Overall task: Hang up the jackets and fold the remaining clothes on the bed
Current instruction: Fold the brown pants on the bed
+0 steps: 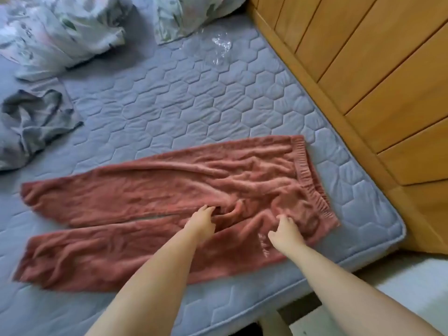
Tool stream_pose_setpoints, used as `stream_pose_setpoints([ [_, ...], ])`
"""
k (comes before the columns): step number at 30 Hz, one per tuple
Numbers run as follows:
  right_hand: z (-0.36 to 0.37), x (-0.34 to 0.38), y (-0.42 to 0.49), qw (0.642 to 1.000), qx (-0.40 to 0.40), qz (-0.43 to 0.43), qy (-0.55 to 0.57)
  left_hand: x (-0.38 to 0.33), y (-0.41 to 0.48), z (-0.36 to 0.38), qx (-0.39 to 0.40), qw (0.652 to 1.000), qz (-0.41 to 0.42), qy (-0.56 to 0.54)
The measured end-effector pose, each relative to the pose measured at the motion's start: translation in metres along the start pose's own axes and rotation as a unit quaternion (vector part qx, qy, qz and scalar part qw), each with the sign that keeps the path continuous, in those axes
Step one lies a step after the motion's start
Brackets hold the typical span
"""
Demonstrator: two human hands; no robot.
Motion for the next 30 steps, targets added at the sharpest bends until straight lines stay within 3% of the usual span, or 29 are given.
stream_pose_setpoints([
  [3, 0.056, 0.033, -0.008, 0.995, 0.030, -0.073, -0.058, 0.054, -0.023, 0.020, 0.013, 0.999, -0.037, 0.031],
  [6, 0.103, 0.060, -0.024, 0.972, 0.009, -0.187, -0.145, 0.090, -0.051, 0.031, -0.007, 0.995, -0.017, 0.094],
  [10, 0.161, 0.086, -0.052, 0.916, -0.004, -0.328, -0.232, 0.144, -0.089, 0.037, -0.043, 0.988, -0.072, 0.127],
  [14, 0.233, 0.107, -0.076, 0.829, 0.011, -0.437, -0.349, 0.219, -0.123, 0.030, -0.074, 0.977, -0.163, 0.119],
  [16, 0.261, 0.117, -0.084, 0.802, 0.015, -0.457, -0.384, 0.249, -0.134, 0.023, -0.110, 0.971, -0.183, 0.106],
  [20, 0.305, 0.139, -0.100, 0.766, -0.001, -0.492, -0.413, 0.300, -0.149, 0.002, -0.254, 0.937, -0.231, 0.067],
  [22, 0.318, 0.151, -0.110, 0.765, -0.025, -0.473, -0.436, 0.323, -0.158, -0.009, -0.339, 0.894, -0.293, 0.017],
  [24, 0.332, 0.160, -0.114, 0.761, -0.084, -0.470, -0.439, 0.340, -0.167, -0.018, -0.423, 0.821, -0.376, -0.078],
  [26, 0.341, 0.166, -0.115, 0.750, -0.125, -0.493, -0.424, 0.355, -0.175, -0.024, -0.484, 0.702, -0.468, -0.229],
  [28, 0.347, 0.169, -0.116, 0.732, -0.155, -0.516, -0.416, 0.363, -0.180, -0.024, -0.485, 0.588, -0.536, -0.362],
  [30, 0.346, 0.175, -0.122, 0.718, -0.189, -0.532, -0.406, 0.368, -0.181, -0.023, -0.473, 0.511, -0.542, -0.470],
])
Point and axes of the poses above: each hand's wrist, its own y-axis towards the middle knuckle, its own z-axis out of the palm, x = y × z, the point moved 2 cm from there along y, towards the middle knuckle, and after that the axes turned 9 degrees about z, right-handed, at the moved point
